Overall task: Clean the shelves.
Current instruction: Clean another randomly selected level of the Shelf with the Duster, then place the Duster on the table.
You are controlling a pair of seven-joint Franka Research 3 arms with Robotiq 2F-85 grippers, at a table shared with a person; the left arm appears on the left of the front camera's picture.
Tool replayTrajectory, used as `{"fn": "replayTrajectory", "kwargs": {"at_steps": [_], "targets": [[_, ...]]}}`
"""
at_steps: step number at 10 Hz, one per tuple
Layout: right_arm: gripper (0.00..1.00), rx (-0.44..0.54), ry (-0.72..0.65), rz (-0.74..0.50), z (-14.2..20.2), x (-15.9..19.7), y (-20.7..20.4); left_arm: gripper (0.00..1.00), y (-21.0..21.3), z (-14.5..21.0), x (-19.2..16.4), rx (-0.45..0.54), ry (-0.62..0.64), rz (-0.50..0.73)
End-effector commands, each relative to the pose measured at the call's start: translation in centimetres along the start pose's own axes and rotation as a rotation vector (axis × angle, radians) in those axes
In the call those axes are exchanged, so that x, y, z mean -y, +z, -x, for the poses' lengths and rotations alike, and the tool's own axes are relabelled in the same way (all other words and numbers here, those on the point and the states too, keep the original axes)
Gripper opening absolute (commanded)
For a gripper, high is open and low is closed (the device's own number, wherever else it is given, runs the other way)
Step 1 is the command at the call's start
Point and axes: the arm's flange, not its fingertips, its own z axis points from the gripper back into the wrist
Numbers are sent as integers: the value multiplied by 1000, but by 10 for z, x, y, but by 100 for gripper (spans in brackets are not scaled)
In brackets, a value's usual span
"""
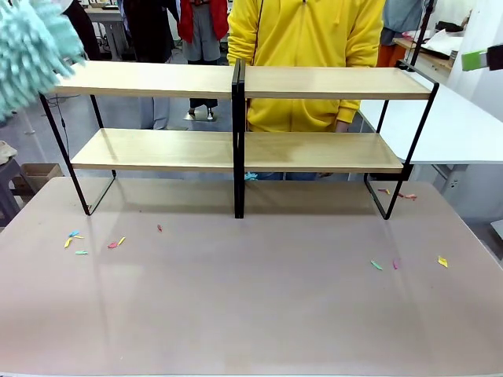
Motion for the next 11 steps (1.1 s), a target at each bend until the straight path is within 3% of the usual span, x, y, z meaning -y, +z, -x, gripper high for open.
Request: {"fn": "replayTrajectory", "kwargs": {"at_steps": [1, 2, 3, 4, 11], "targets": [[100, 6, -4, -7, 1, 1, -1, 12, 19, -15, -10, 30, 36, 8], [100, 6, -4, -7, 1, 1, -1, 12, 19, -24, -23, 70, 168, 7], [100, 6, -4, -7, 1, 1, -1, 12, 17, -26, -43, 152, 485, 4], [100, 6, -4, -7, 1, 1, -1, 12, 21, -12, -15, 21, 81, -11], [100, 6, -4, -7, 1, 1, -1, 12, 21, -12, -15, 21, 81, -11]]}}
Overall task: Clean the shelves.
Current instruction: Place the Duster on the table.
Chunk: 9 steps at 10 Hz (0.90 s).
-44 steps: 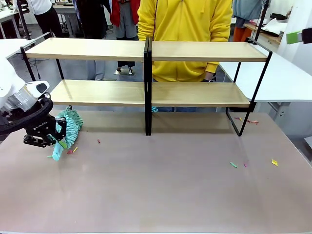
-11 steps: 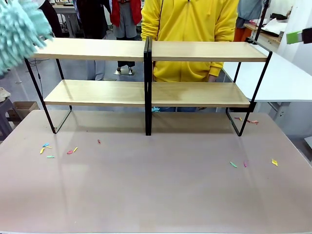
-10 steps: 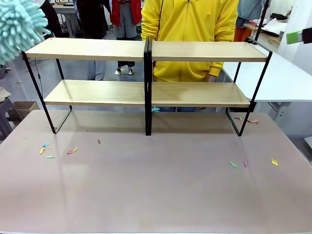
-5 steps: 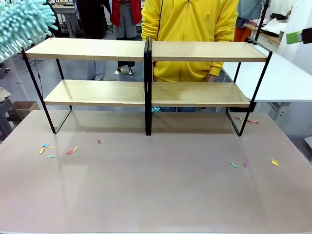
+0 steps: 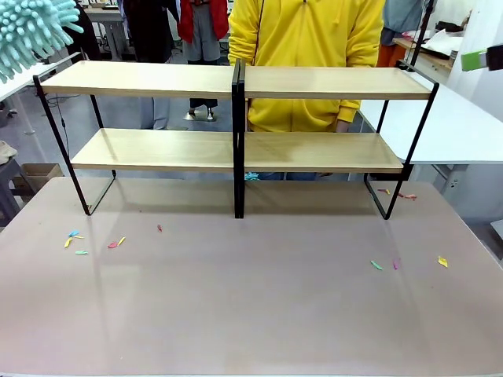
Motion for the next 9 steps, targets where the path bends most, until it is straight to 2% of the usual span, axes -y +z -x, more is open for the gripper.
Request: {"fn": "replayTrajectory", "kwargs": {"at_steps": [1, 5, 6, 7, 8, 9], "targets": [[100, 6, -4, -7, 1, 1, -1, 12, -2, 2, 2, -12, -20, 4], [100, 0, 0, 0, 0, 0, 0, 12, -2, 2, 2, -12, -20, 4], [100, -18, -51, -213, -12, 8, 17, 12, 0, 0, -1, -1, 4, 0], [100, -154, -99, -440, -1, -6, -7, 12, -27, -14, -22, -131, 25, 69], [100, -333, -230, -574, 34, -22, -48, 12, -57, -21, -56, -336, -38, 248], [100, -466, -332, -644, 72, -36, -77, 12, -83, -24, -91, -413, 20, 360]]}}
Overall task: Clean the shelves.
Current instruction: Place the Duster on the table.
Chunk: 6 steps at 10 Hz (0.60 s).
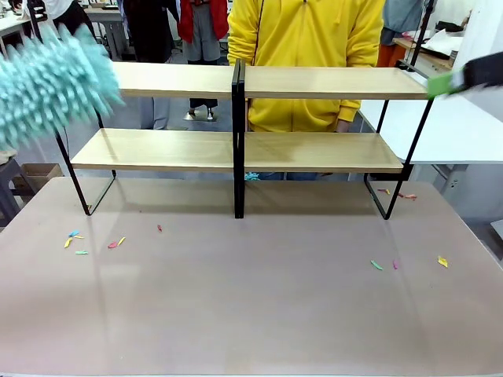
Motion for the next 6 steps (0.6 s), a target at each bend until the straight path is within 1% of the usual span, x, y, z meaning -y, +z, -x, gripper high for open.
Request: {"fn": "replayTrajectory", "kwargs": {"at_steps": [1, 2, 3, 4, 5, 6], "targets": [[100, -344, -255, -158, 75, 28, -67, 12, -22, -14, -72, -211, 41, 173], [100, -408, -337, -194, 103, 39, -84, 12, -39, -20, -97, -267, 38, 223], [100, -428, -458, -219, 130, 61, -91, 12, -57, -25, -116, -287, 37, 282], [100, -436, -614, -228, 164, 90, -91, 12, -74, -28, -132, -267, 62, 296], [100, -448, -714, -220, 191, 106, -87, 12, -79, -28, -143, -262, 52, 340], [100, -456, -788, -212, 215, 120, -80, 12, -80, -28, -154, -265, 70, 345]]}}
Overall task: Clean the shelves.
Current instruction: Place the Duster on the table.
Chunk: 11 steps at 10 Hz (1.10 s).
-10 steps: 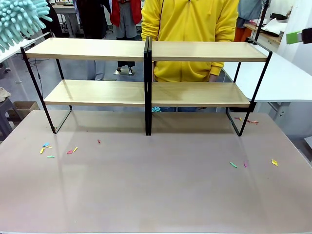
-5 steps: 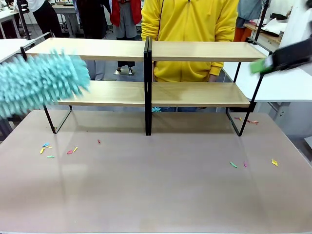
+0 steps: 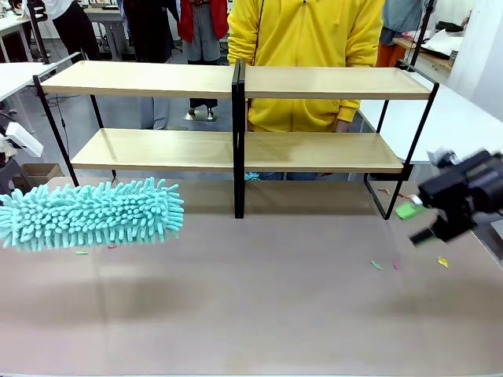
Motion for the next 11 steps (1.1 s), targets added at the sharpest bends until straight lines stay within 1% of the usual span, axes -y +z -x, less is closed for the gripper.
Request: {"fn": "replayTrajectory", "kwargs": {"at_steps": [1, 2, 5, 6, 7, 8, 9, 10, 11], "targets": [[100, 66, -108, 11, 80, 50, -31, 12, 13, 5, -1, -4, 6, 29], [100, 0, 0, 0, 0, 0, 0, 12, 11, 5, -9, -13, 37, 5], [100, 0, 0, 0, 0, 0, 0, 12, 7, 3, -12, 13, 75, -65], [100, 0, 0, 0, 0, 0, 0, 41, 5, 2, -13, 38, 116, -107], [100, 0, 0, 0, 0, 0, 0, 70, 5, 0, -14, 30, 138, -141], [100, 0, 0, 0, 0, 0, 0, 99, 5, -3, -17, 36, 208, -185], [100, 0, 0, 0, 0, 0, 0, 100, 8, -5, -15, 83, 232, -218], [100, 0, 0, 0, 0, 0, 0, 100, 15, -5, -10, 168, 252, -284], [100, 0, 0, 0, 0, 0, 0, 100, 25, -2, -2, 289, 249, -342]]}}
